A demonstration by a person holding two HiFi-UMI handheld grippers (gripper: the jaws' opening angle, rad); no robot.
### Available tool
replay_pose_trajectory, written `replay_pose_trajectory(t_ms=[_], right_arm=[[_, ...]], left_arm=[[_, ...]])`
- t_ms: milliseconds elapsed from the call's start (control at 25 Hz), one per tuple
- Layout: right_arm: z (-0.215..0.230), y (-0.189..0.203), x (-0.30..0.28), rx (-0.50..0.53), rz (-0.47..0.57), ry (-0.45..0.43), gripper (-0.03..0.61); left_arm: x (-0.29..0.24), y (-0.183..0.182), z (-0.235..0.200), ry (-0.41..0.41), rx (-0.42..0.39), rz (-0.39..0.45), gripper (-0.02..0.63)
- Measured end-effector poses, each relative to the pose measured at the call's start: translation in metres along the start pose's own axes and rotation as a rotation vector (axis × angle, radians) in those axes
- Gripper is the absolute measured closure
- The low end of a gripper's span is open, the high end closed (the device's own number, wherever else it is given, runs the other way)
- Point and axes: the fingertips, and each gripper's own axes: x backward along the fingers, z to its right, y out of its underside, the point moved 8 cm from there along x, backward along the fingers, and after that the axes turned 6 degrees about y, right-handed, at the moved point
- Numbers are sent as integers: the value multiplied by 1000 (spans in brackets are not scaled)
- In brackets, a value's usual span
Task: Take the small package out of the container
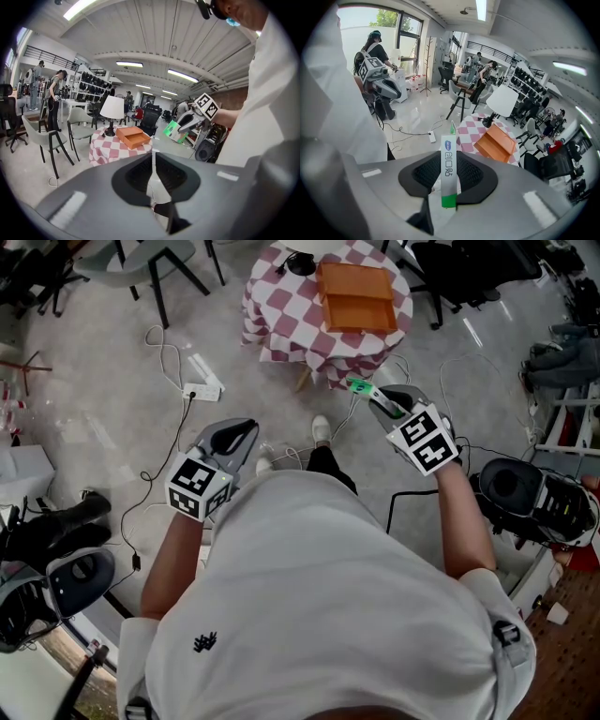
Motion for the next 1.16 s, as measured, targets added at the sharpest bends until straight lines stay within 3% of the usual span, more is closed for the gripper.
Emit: replay_pose_trajectory(t_ms=[1160], right_arm=[[33,14,-13,-5,1,-17,485]], left_arm=[[-25,-12,-1,-18,5,-20,535]])
